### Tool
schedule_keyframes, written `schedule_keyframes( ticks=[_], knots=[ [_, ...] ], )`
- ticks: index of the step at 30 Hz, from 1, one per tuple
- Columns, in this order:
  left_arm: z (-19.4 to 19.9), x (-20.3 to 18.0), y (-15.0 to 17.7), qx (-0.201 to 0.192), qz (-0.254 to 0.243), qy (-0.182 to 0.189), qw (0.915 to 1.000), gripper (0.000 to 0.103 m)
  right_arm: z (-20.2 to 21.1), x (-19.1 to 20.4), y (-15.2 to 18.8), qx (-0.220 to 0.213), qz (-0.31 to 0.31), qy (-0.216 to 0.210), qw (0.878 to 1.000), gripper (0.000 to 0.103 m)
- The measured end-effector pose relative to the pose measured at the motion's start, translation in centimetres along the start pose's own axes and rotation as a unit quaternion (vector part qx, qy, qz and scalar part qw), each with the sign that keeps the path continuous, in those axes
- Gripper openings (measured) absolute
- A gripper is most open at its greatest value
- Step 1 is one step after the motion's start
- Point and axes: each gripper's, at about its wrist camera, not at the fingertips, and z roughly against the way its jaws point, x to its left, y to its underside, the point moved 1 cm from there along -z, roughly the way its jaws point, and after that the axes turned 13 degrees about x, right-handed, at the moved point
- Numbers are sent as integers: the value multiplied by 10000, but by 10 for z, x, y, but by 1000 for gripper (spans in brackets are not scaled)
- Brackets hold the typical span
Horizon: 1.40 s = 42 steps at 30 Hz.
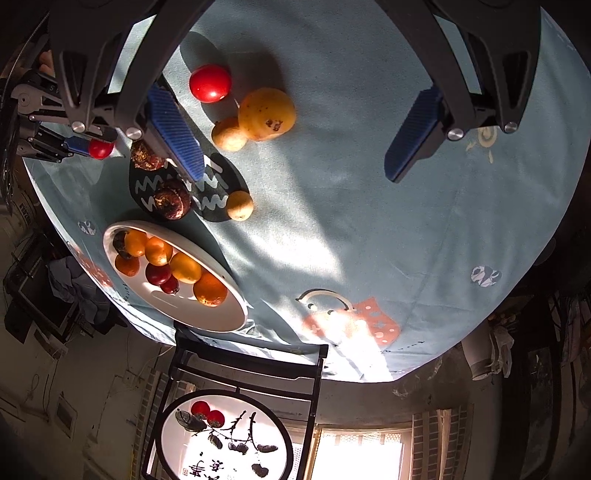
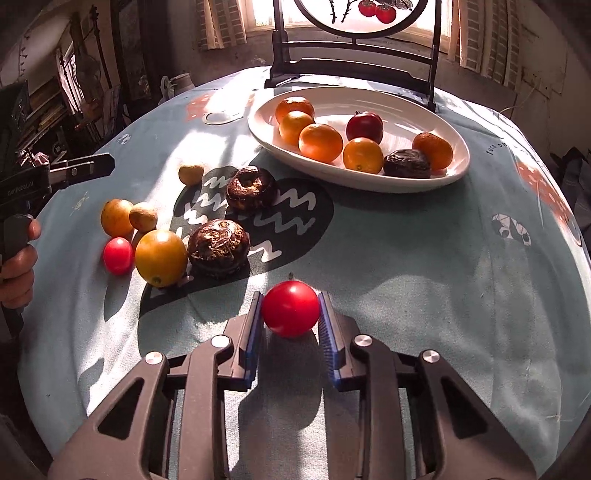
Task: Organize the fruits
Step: 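Move the right tool to a red tomato while the left tool approaches another red tomato, then grasp a red tomato with the right tool while the left tool grasps another red tomato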
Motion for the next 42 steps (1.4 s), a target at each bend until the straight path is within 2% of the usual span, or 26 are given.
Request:
schedule_keyframes(
  ticks=[3,5,7,10,13,15,19,23,30,34,38,42],
  knots=[
    [9,-13,10,35,-583,602,9965,100,6,-13,-2,-146,-370,-163,9991,29],
    [18,-30,23,-8,-1228,930,9881,100,7,-20,-2,-170,-577,-133,9981,29],
    [23,-50,37,-61,-1868,982,9775,100,6,-25,-2,-138,-713,-219,9971,29],
    [18,-71,53,72,-2461,890,9651,98,6,-25,-2,-113,-721,-231,9971,29],
    [9,-81,62,272,-2771,809,9570,78,6,-24,-2,-119,-700,-238,9972,29],
    [4,-82,63,362,-2789,716,9570,72,6,-24,-2,-114,-700,-232,9972,29],
    [-6,-77,59,485,-2602,513,9630,67,5,-23,-1,-89,-668,-218,9975,29],
    [-15,-74,57,570,-2532,280,9653,48,5,-23,-2,-98,-670,-205,9975,29],
    [-28,-66,52,723,-2302,27,9704,46,6,-22,-1,-92,-662,-201,9976,29],
    [-28,-63,50,726,-2216,112,9724,45,6,-22,-2,-111,-658,-195,9976,29],
    [-29,-59,47,724,-2075,123,9755,33,6,-23,-1,-100,-680,-168,9975,29],
    [-29,-58,46,708,-2035,57,9765,28,5,-24,-1,-67,-699,-167,9974,29]
  ],
)
